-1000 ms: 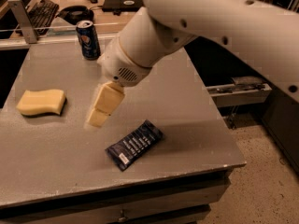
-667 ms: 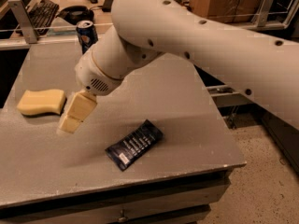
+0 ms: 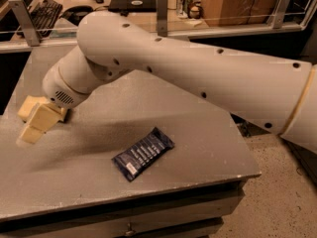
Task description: Pick sponge
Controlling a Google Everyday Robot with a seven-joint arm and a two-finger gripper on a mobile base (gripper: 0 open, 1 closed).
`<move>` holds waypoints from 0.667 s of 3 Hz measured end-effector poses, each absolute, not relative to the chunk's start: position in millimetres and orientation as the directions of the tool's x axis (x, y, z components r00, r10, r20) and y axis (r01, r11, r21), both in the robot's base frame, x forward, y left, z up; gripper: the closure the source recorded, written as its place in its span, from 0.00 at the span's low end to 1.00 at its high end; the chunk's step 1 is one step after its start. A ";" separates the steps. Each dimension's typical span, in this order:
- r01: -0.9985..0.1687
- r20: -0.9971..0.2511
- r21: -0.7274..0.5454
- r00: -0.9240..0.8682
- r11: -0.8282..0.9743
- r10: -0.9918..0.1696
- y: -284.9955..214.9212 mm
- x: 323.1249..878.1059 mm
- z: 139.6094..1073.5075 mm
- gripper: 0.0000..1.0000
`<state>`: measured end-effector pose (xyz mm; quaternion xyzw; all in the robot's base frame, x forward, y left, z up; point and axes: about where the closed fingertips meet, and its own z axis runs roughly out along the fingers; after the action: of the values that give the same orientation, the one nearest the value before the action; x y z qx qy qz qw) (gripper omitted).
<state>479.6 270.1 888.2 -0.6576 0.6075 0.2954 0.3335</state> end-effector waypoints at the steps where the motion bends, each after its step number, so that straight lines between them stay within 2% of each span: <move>1: -0.997 -0.801 -0.072 0.077 -0.031 -0.594 290.7 493.5 874.3 0.00; 2: -0.998 -0.798 -0.064 0.064 -0.021 -0.599 298.4 508.8 856.5 0.00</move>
Offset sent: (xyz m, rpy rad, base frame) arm 0.0530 0.0351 -0.0560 -0.0031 0.0287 -0.0387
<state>508.8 298.4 856.5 -0.6489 0.6153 0.2992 0.3328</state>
